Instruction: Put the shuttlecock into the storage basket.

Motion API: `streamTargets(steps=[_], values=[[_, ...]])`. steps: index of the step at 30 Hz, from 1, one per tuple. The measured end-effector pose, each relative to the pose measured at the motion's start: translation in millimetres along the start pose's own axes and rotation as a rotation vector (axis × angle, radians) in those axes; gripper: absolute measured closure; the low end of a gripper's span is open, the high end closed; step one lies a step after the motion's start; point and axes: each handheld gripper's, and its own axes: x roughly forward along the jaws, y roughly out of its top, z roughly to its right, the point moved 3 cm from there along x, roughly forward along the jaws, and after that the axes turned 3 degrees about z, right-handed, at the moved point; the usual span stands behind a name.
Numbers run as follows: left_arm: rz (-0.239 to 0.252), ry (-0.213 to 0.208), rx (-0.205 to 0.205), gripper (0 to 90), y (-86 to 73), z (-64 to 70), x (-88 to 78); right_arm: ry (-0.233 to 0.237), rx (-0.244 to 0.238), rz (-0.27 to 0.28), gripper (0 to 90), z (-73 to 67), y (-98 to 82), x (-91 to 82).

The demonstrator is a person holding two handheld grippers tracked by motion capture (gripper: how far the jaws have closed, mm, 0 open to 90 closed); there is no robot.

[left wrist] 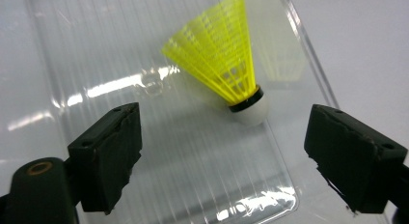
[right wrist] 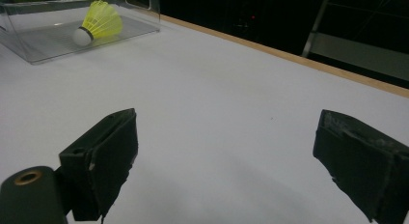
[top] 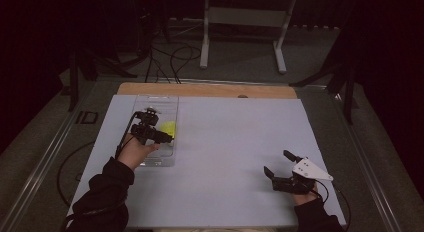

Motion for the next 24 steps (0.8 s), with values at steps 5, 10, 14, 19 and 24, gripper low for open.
streamTargets(steps=[5,10,14,19,24], values=[[0.031,-0.051,0.007,0.0,0.8,0.2,-8.1,0.0,0.0,0.002,8.5,-0.1,0.2,-0.2],[0.05,-0.072,0.027,0.0,1.1,2.6,-14.5,-0.002,0.0,0.002,8.5,-0.3,0.4,-0.1],[0.067,-0.093,0.049,0.0,1.4,5.9,-19.2,-0.001,0.004,0.002,8.5,-0.3,0.4,-0.3],[0.093,-0.113,0.085,0.0,1.0,10.2,-23.5,0.0,0.002,0.001,8.4,-0.1,0.2,-0.1],[0.157,-0.161,0.161,0.0,0.1,15.5,-27.9,0.0,0.001,0.0,8.5,-0.1,0.1,0.1]])
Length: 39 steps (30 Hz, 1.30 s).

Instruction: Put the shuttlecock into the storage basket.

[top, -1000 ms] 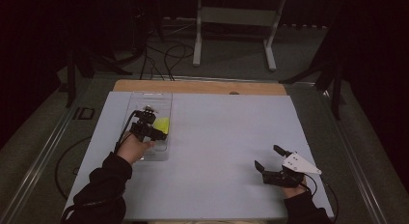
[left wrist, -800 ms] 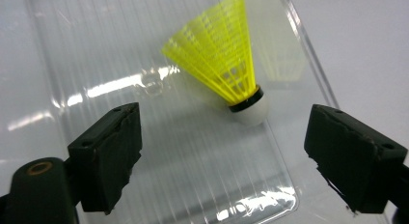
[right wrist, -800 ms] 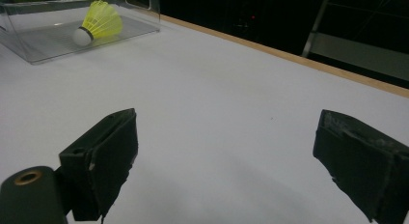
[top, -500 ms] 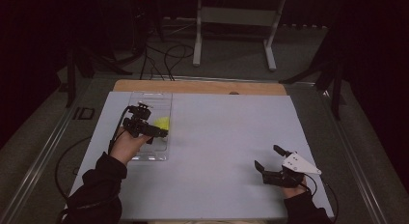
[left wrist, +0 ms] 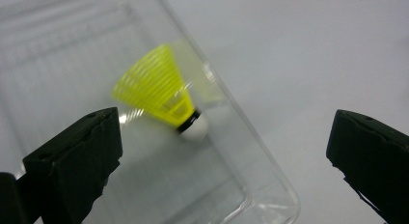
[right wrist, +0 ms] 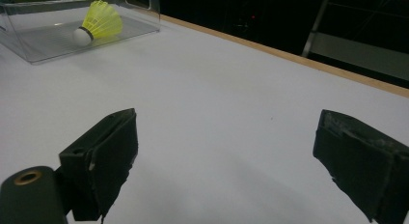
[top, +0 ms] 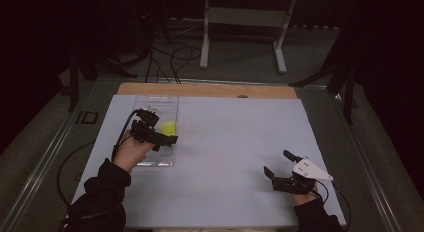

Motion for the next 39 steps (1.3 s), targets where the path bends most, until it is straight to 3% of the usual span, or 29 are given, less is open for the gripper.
streamTargets(steps=[3,11,16,19,33,39], values=[[0.056,-0.026,0.026,0.0,-0.3,2.4,-2.6,0.0,0.0,0.003,8.5,0.0,0.2,0.1],[0.088,-0.08,0.118,0.0,-1.6,6.4,-5.2,0.002,0.003,0.004,8.5,0.2,0.4,0.2],[0.11,-0.115,0.143,0.0,-0.2,10.3,-6.9,0.006,0.001,0.002,8.5,0.6,-0.1,1.0],[0.118,-0.127,0.182,0.0,1.3,15.6,-8.5,0.004,0.002,0.003,8.5,0.5,0.2,0.3],[0.193,-0.238,0.274,0.0,9.5,46.1,-22.0,-0.003,-0.004,0.003,8.4,0.3,0.0,-2.8],[0.222,-0.255,0.31,0.0,6.9,56.2,-23.2,-0.007,0.003,0.001,8.5,0.3,-0.3,-3.9]])
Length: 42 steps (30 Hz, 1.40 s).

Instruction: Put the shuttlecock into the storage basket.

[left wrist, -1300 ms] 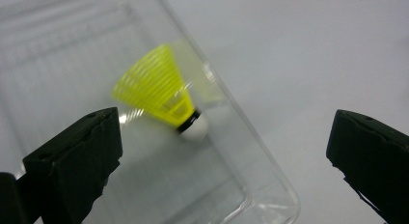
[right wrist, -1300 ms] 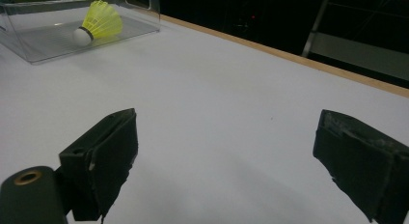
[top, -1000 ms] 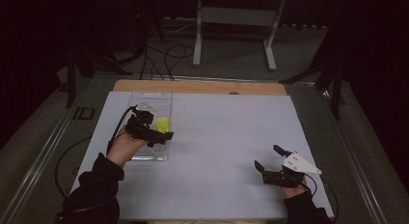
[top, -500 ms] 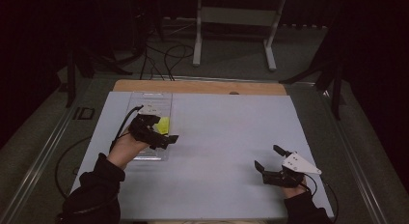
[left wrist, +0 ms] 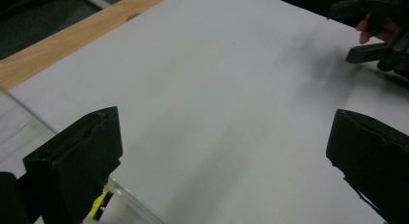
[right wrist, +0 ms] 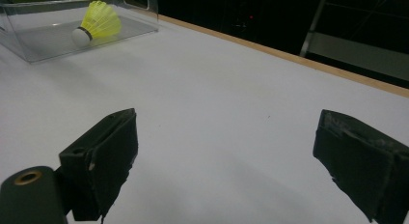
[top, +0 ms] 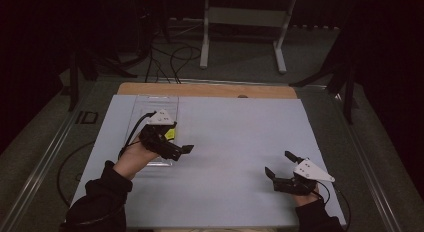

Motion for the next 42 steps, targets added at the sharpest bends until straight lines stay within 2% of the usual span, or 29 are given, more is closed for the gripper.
streamTargets(steps=[7,15,24,32,38,42], values=[[0.015,-0.028,0.029,0.0,-6.1,13.9,2.7,-0.001,-0.005,0.003,8.4,0.4,0.0,-0.5],[0.033,-0.08,0.048,0.0,-22.1,27.4,5.7,-0.003,0.002,0.002,8.4,-0.2,0.3,-1.1],[0.024,-0.136,0.043,0.0,-45.2,42.0,11.4,-0.003,-0.006,0.003,8.5,-0.1,0.4,-1.1],[0.045,-0.177,0.034,0.0,-65.0,50.1,12.4,0.001,-0.011,0.001,8.5,-0.2,0.1,-1.0],[0.037,-0.196,0.035,0.0,-81.3,54.4,13.3,0.004,-0.011,-0.001,8.5,-0.6,0.1,-0.8],[0.044,-0.191,0.031,0.0,-93.4,56.6,13.3,0.005,-0.009,-0.004,8.4,-0.9,-0.3,-0.6]])
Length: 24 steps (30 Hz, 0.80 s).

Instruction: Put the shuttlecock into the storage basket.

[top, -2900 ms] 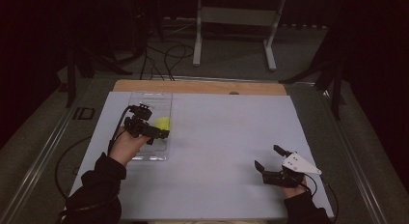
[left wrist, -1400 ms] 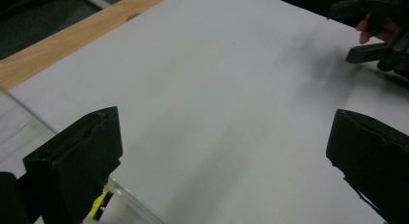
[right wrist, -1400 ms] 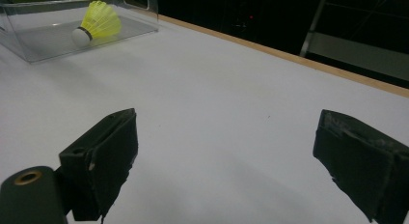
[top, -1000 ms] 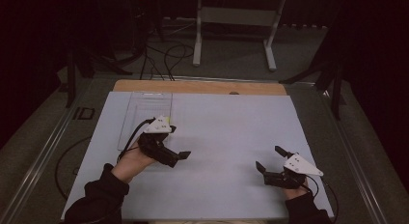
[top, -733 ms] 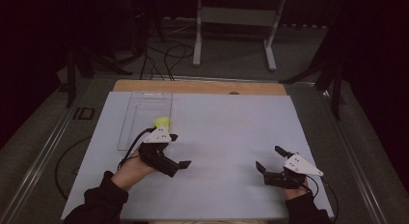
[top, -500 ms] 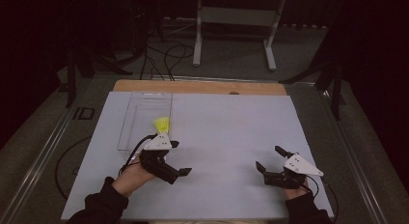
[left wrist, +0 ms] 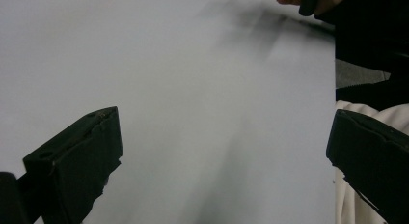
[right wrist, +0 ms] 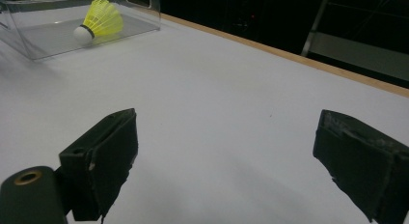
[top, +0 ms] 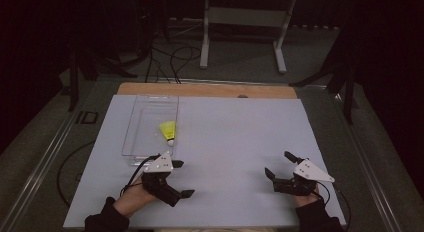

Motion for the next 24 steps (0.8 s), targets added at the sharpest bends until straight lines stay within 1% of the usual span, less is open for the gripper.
streamTargets(steps=[3,6,7,10,15,18,21,24], values=[[0.003,-0.002,0.01,0.0,-10.0,2.8,-0.3,0.002,-0.001,-0.004,8.5,-0.2,-0.3,0.2],[0.0,0.0,-0.002,0.0,-20.0,3.6,-0.2,0.003,-0.001,-0.004,8.5,-0.3,-0.3,0.4],[-0.007,0.006,-0.005,0.0,-23.3,3.1,-0.2,0.003,-0.001,-0.004,8.5,-0.3,-0.3,0.3],[-0.023,0.045,-0.004,0.0,-32.0,1.7,-1.0,0.003,-0.001,-0.003,8.5,-0.2,-0.5,0.7],[-0.009,0.085,-0.038,0.0,-40.6,-2.4,-5.9,0.004,-0.002,-0.004,8.5,-0.3,-0.6,0.6],[-0.001,0.1,-0.053,0.0,-43.3,-4.5,-8.5,0.005,-0.005,-0.003,8.5,-0.1,-0.8,0.9],[-0.004,0.112,-0.051,0.0,-44.7,-5.4,-9.4,0.005,-0.005,-0.005,8.5,-0.2,-0.7,0.6],[-0.008,0.134,-0.044,0.0,-47.9,-7.4,-10.0,0.007,-0.002,-0.006,8.5,-0.4,-0.9,0.5]])
